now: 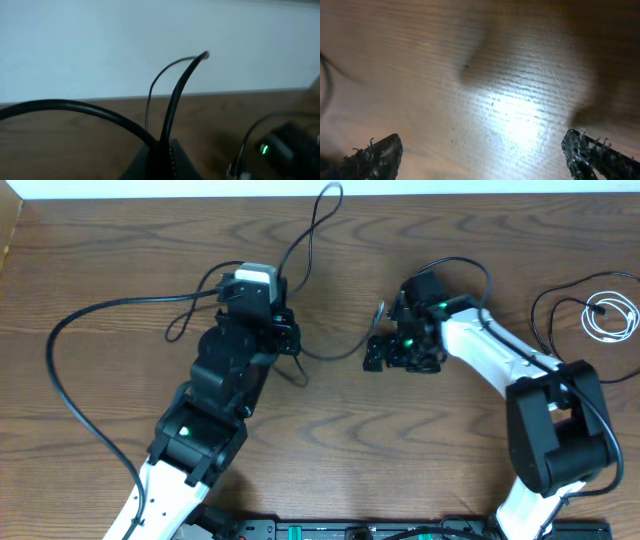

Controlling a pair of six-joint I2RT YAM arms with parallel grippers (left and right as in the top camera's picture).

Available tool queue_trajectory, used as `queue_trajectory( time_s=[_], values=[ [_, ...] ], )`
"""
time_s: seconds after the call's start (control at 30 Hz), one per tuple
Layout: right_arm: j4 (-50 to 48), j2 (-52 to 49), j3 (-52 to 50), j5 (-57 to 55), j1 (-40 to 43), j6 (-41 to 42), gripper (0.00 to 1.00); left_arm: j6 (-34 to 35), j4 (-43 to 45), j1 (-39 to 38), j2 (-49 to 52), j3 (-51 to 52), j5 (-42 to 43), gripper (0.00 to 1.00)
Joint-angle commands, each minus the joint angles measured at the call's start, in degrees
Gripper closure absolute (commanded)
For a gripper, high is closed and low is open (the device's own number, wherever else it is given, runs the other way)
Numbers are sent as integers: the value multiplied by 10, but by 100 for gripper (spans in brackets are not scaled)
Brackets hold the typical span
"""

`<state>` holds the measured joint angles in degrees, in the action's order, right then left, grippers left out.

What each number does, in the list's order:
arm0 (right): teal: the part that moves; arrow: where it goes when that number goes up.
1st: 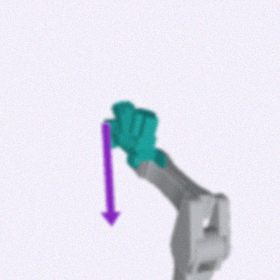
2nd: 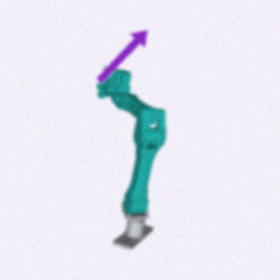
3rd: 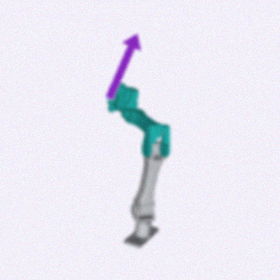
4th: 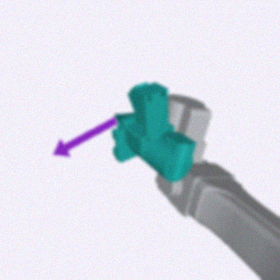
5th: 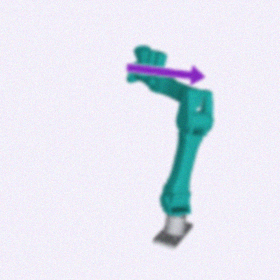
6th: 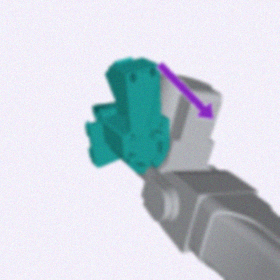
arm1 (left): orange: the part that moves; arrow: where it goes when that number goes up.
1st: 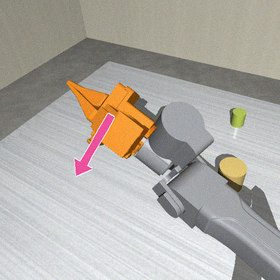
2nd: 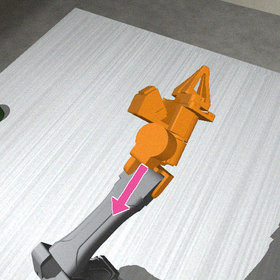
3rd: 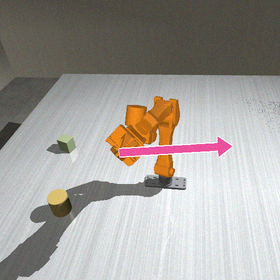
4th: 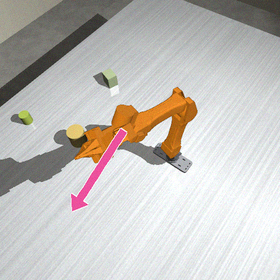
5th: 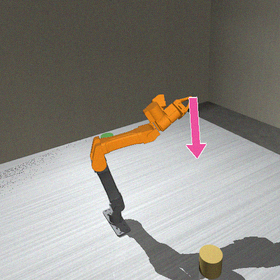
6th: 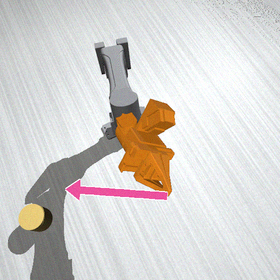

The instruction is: Untangle cables

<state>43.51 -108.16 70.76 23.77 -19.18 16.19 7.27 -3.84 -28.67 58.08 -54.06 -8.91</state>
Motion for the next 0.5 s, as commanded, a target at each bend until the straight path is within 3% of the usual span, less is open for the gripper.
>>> queue_trajectory(
  time_s=[0.0,0.23,0.47],
  values=[
    [12,67,4,49,36,-41,1,1,-21,0,21,-50,42,93],
    [52,191,4,36,125,-43,1,3,-108,0,128,-163,173,93],
    [101,272,4,36,197,-43,1,5,-290,0,280,-342,273,93]
  ],
)
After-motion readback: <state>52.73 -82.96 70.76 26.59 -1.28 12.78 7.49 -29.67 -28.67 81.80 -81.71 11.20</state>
